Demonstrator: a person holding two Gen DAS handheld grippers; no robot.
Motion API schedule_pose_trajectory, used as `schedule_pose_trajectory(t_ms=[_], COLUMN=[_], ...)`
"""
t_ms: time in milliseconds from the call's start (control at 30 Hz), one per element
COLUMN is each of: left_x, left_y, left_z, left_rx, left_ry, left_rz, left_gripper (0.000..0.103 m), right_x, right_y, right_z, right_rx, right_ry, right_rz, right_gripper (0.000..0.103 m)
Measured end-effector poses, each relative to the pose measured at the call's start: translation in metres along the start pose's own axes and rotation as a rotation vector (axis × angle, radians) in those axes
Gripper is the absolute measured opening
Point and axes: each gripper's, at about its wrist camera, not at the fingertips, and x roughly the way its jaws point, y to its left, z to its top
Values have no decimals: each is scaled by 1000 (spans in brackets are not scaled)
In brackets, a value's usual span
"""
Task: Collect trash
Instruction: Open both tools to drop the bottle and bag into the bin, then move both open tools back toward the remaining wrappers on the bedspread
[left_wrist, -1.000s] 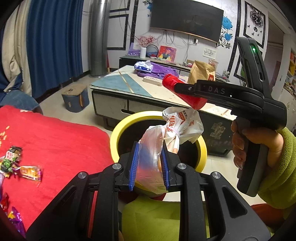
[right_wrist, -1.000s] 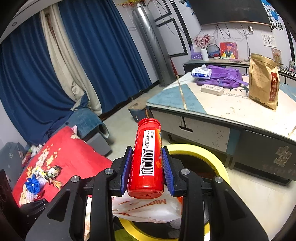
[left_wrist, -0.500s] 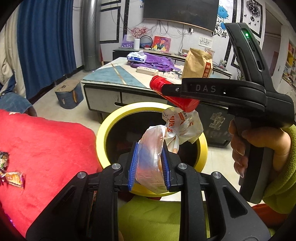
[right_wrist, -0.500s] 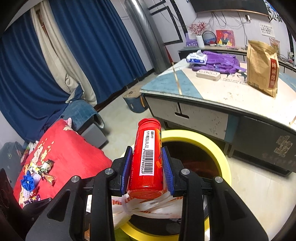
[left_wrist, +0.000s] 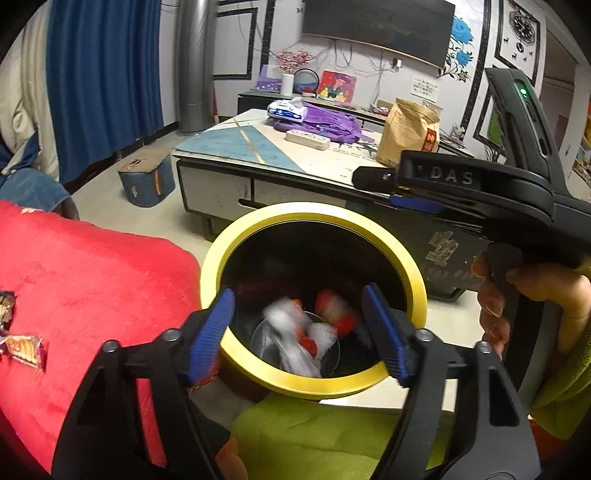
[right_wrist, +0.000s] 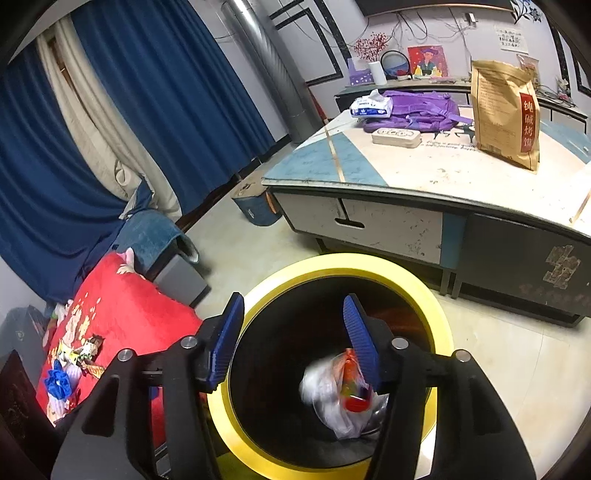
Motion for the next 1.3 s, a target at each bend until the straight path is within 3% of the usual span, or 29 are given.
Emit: schedule_pose_trajectory(t_ms=[67,233,567,1300], left_x=[-2,-12,-36,-104], left_y=[1,3,25,77], left_z=[-1,-2,-3,-9], left_rx=[-5,-23,-102,-228], left_ry=[-1,-20,-66,-219], left_rz=[2,19,70,233], left_gripper=[78,92,92,92], right_x=[-3,-10,-20,-47], right_y=[1,10,35,91], right_z=[0,0,-6,-20], right_rx=[-4,-51,-140,-261], right_ry=[-11,-43,-74,-117], right_rz=[-4,-21,-16,82], right_gripper=[60,66,77,85])
